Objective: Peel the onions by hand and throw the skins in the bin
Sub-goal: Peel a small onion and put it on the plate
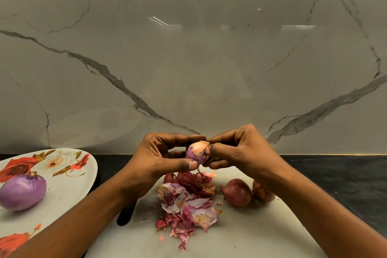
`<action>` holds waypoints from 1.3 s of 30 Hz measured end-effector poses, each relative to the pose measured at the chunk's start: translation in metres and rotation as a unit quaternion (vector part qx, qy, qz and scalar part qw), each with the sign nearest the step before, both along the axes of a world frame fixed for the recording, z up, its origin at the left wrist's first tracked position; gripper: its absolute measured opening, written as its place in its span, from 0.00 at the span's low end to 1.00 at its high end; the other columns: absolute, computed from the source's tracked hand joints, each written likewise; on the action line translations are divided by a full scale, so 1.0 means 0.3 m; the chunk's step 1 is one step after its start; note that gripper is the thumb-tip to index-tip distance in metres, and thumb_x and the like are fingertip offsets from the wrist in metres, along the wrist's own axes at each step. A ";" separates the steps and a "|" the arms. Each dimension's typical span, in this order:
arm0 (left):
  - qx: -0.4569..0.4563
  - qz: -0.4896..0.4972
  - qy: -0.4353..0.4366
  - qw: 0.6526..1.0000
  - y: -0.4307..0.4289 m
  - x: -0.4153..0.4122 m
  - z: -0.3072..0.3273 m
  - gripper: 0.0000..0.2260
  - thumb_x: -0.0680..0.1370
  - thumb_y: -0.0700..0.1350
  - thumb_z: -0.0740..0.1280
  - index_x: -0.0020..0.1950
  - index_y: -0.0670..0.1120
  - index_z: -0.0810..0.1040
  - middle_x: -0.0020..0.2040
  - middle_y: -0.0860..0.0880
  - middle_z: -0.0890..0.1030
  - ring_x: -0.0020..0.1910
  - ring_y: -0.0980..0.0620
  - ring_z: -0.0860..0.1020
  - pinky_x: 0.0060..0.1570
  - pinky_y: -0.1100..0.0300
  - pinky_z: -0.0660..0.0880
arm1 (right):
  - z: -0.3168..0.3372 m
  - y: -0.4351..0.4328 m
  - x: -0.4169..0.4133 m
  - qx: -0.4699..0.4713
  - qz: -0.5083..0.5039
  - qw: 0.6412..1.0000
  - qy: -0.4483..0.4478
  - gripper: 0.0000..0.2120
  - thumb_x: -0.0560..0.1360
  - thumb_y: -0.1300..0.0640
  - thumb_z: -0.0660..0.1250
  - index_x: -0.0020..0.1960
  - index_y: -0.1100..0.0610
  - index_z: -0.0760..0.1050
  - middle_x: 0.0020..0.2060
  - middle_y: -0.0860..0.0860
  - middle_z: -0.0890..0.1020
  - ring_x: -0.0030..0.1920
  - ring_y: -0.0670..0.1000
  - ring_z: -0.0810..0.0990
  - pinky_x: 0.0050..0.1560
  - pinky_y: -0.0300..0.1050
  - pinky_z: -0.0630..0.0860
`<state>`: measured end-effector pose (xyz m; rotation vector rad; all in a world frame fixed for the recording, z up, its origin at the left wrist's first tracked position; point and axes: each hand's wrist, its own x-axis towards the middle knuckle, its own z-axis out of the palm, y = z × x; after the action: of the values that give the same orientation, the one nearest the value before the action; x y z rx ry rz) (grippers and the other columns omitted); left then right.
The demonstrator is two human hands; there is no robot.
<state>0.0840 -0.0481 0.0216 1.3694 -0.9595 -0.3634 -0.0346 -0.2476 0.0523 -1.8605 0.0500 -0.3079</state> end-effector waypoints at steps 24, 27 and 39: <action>-0.016 0.088 -0.029 0.996 -0.008 0.025 -0.015 0.26 0.65 0.38 0.82 0.63 0.42 0.83 0.59 0.45 0.86 0.59 0.42 0.85 0.54 0.48 0.85 | -0.002 0.000 -0.001 -0.006 -0.029 0.998 -0.056 0.05 0.76 0.63 0.77 0.51 0.61 0.86 0.42 0.56 0.89 0.44 0.55 0.90 0.47 0.49 0.87; -0.013 0.084 -0.049 0.995 -0.010 0.018 -0.017 0.25 0.65 0.37 0.82 0.61 0.41 0.84 0.58 0.46 0.86 0.60 0.44 0.85 0.54 0.50 0.85 | -0.015 0.012 0.000 -0.057 -0.031 0.996 -0.060 0.07 0.74 0.61 0.79 0.51 0.57 0.87 0.42 0.52 0.89 0.43 0.51 0.89 0.46 0.48 0.87; -0.018 0.075 -0.074 0.994 -0.012 0.010 -0.009 0.22 0.65 0.36 0.82 0.58 0.42 0.85 0.57 0.47 0.86 0.60 0.44 0.84 0.54 0.51 0.85 | -0.019 0.009 0.002 -0.112 -0.053 0.988 -0.088 0.04 0.75 0.60 0.77 0.48 0.53 0.88 0.39 0.47 0.89 0.41 0.49 0.88 0.44 0.45 0.86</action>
<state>0.0872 -0.0518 0.0189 1.4393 -0.9721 -0.1323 -0.0338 -0.2450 0.0465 -2.0497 -0.0070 -0.5716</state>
